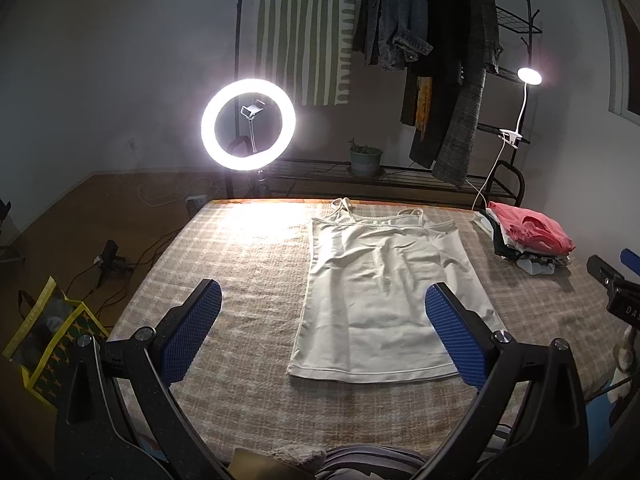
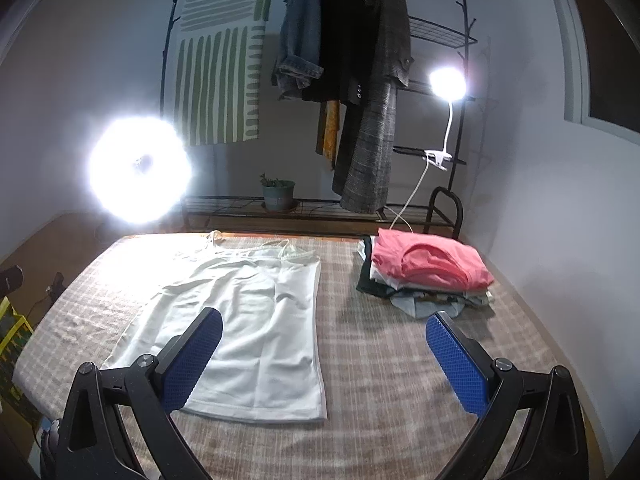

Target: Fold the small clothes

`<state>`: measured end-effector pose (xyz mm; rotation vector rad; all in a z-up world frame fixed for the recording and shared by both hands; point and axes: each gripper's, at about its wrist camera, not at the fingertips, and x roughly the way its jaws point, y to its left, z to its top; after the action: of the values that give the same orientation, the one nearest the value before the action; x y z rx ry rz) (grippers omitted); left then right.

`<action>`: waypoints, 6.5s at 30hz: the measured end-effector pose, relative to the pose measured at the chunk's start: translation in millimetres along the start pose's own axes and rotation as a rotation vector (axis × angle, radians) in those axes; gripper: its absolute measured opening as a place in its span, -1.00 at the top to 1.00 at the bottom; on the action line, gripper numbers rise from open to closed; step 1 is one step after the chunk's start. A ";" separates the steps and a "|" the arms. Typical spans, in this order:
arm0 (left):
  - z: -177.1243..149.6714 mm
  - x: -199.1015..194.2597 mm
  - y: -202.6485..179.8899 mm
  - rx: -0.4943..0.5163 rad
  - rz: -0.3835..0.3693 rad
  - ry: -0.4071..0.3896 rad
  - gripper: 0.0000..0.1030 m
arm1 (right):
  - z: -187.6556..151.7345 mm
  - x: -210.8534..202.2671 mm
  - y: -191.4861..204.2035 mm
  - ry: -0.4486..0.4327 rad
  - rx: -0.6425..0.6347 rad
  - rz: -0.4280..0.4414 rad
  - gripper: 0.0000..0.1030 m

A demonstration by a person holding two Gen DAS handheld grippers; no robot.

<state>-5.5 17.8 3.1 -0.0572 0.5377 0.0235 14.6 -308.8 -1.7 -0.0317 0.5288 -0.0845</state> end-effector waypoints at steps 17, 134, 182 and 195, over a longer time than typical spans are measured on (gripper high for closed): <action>-29.3 63.2 61.1 -0.057 0.004 0.070 -0.99 | 78.0 61.7 62.5 -0.072 -0.176 0.071 -0.99; -3.8 169.3 -9.6 0.248 -0.442 0.321 0.43 | 97.5 334.3 31.4 0.376 0.152 0.437 0.15; -143.5 184.9 -300.5 0.541 -0.470 0.425 0.85 | 17.5 339.5 -131.9 0.434 0.179 0.540 0.05; -119.7 181.2 -261.7 0.313 -0.556 0.444 0.93 | 17.9 447.4 -66.1 0.544 0.199 0.471 -0.06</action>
<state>98.7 -249.3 -179.8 0.0977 0.9475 -0.6273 403.6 -414.2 -207.6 0.3181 1.0547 0.3243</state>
